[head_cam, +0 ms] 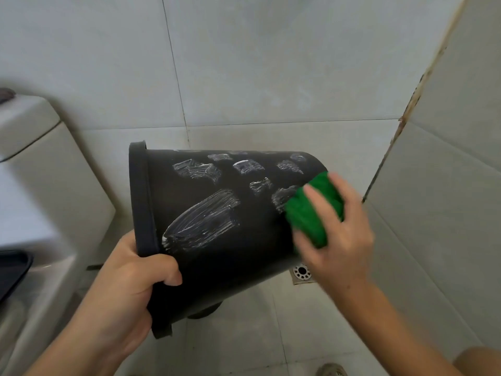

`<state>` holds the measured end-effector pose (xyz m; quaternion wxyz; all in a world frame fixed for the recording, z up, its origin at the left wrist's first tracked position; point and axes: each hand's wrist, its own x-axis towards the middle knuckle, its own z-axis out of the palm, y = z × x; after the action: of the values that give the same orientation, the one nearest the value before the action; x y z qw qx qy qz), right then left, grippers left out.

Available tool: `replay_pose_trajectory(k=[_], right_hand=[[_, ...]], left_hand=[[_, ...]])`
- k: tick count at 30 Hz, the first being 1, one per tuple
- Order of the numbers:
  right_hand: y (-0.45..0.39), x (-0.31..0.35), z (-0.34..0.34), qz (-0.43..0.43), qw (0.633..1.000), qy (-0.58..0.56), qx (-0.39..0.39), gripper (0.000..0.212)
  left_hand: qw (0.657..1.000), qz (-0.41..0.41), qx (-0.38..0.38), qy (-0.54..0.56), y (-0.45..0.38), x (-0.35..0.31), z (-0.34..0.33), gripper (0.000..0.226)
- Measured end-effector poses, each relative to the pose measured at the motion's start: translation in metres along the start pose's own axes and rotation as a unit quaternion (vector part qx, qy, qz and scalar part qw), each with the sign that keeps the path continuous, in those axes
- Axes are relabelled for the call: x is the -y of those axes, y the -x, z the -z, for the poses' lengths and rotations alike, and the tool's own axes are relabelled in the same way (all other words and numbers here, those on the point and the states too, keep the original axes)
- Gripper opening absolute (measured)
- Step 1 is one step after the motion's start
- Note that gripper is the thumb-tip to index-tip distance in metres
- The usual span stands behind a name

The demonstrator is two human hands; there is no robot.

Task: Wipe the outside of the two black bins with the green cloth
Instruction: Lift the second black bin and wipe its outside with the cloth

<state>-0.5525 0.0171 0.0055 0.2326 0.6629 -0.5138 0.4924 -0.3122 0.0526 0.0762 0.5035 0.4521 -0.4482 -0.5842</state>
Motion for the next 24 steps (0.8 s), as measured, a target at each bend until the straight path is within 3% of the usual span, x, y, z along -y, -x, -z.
replay_pose_trajectory(k=[3,4,5,7,9,10,13,15,18,20,24], right_hand=[[0.01,0.011,-0.003,0.168,0.985,-0.022,0.04,0.049],[0.006,0.005,-0.002,0.184,0.982,-0.016,0.042,0.048],[0.001,-0.004,-0.001,0.156,0.987,-0.013,0.036,0.05],[-0.011,-0.021,0.001,-0.003,0.999,-0.04,0.005,0.05],[-0.014,-0.022,0.001,-0.134,0.987,-0.08,-0.029,0.048],[-0.01,-0.016,-0.001,-0.128,0.989,-0.068,-0.031,0.048],[0.009,0.002,-0.002,0.075,0.997,-0.01,-0.007,0.037],[0.006,-0.007,0.0,0.136,0.991,0.009,0.003,0.034],[-0.005,-0.024,0.001,-0.029,0.999,-0.006,-0.024,0.047],[-0.002,-0.02,0.002,-0.077,0.996,-0.016,-0.043,0.047],[0.018,-0.001,-0.001,0.131,0.991,0.023,-0.011,0.033]], left_hand=[[1.0,-0.008,-0.009,-0.008,-0.002,-0.002,0.003,0.037],[1.0,-0.014,-0.011,-0.009,-0.002,-0.004,0.005,0.038],[1.0,-0.019,-0.009,-0.007,-0.002,-0.006,0.006,0.037],[1.0,-0.025,-0.013,0.0,0.001,-0.008,0.006,0.039],[1.0,-0.024,-0.015,0.002,0.003,-0.007,0.005,0.032],[1.0,-0.02,-0.014,0.003,0.004,-0.006,0.004,0.029],[1.0,-0.016,-0.012,0.012,0.004,-0.008,0.003,0.044],[0.999,-0.02,-0.018,0.017,0.006,-0.013,0.001,0.049],[0.999,-0.008,-0.018,0.025,0.011,-0.02,-0.002,0.045],[1.0,0.003,-0.005,0.024,0.014,-0.022,-0.005,0.04],[1.0,-0.016,-0.018,0.016,0.011,-0.016,-0.006,0.045]])
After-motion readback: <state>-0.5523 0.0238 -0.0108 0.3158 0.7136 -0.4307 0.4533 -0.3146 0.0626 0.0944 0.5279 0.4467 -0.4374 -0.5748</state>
